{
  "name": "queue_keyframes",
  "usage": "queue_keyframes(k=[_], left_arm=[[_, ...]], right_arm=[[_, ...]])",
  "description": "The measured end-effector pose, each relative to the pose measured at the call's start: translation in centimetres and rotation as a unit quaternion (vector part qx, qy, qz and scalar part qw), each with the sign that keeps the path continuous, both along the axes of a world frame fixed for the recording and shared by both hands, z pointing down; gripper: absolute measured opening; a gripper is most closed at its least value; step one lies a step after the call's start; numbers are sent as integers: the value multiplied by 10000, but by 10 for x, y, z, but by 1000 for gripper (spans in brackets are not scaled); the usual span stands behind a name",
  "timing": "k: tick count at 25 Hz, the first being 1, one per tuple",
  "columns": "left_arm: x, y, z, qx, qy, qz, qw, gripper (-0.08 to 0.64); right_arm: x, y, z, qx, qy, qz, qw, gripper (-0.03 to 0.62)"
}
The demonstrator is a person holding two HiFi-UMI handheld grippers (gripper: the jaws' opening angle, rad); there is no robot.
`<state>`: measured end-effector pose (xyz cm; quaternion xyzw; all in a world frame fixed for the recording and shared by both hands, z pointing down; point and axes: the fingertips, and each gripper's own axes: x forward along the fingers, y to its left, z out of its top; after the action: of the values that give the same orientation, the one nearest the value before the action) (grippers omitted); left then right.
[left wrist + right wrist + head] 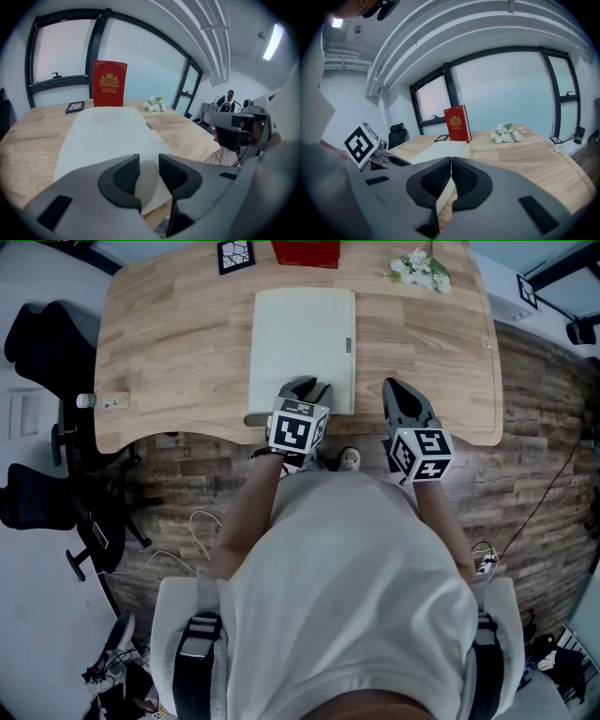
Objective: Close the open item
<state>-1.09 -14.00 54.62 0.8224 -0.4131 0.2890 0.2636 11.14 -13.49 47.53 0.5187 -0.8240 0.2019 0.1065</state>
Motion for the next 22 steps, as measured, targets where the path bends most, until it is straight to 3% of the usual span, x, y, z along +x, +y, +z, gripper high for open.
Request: queue_keyframes(k=[22], left_arm=[[-21,-7,-34,518,174,-487,9973,107]], right_arm=[[-6,-7,-5,68,-20,-75,9999,20]])
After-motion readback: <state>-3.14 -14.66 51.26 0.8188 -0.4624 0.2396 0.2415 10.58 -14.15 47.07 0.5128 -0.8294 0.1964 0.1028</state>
